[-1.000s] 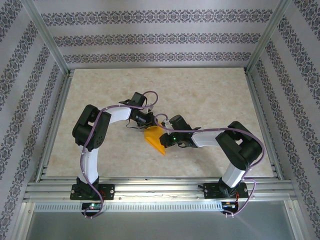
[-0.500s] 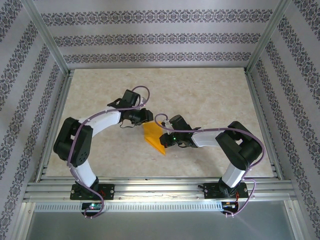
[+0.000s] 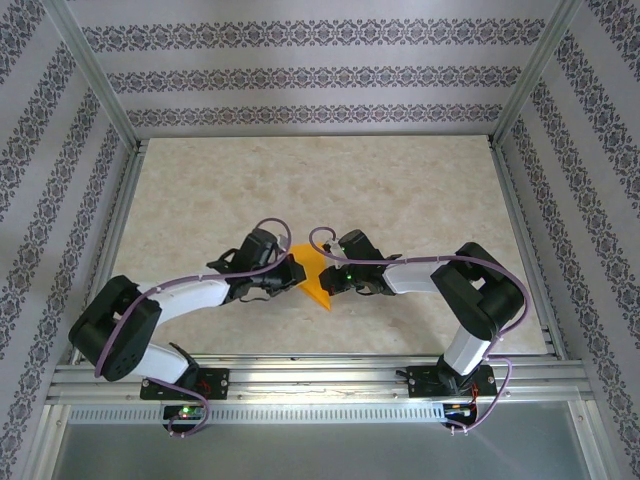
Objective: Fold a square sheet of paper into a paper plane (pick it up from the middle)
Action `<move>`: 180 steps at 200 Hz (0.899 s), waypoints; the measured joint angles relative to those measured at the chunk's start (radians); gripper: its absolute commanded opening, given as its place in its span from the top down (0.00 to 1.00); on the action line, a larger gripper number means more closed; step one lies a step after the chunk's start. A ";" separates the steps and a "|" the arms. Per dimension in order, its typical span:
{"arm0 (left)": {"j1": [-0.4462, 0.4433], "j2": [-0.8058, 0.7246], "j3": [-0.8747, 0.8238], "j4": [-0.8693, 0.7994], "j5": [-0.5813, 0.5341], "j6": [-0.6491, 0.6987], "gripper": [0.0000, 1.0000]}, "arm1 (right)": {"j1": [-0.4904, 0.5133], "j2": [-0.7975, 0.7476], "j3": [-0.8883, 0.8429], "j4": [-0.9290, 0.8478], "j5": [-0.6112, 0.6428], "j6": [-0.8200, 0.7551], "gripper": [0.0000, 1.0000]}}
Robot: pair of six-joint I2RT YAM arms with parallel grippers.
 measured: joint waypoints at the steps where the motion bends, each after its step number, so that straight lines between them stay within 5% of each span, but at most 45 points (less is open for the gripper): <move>1: -0.006 0.002 -0.001 0.002 -0.004 -0.002 1.00 | 0.000 0.000 0.000 0.000 0.000 0.000 1.00; 75: -0.063 0.149 -0.065 0.198 -0.088 -0.092 1.00 | 0.000 0.001 0.000 0.001 0.000 0.010 1.00; 180: -0.062 0.187 -0.084 0.248 -0.106 -0.111 1.00 | -0.006 0.003 0.000 0.005 0.000 0.019 1.00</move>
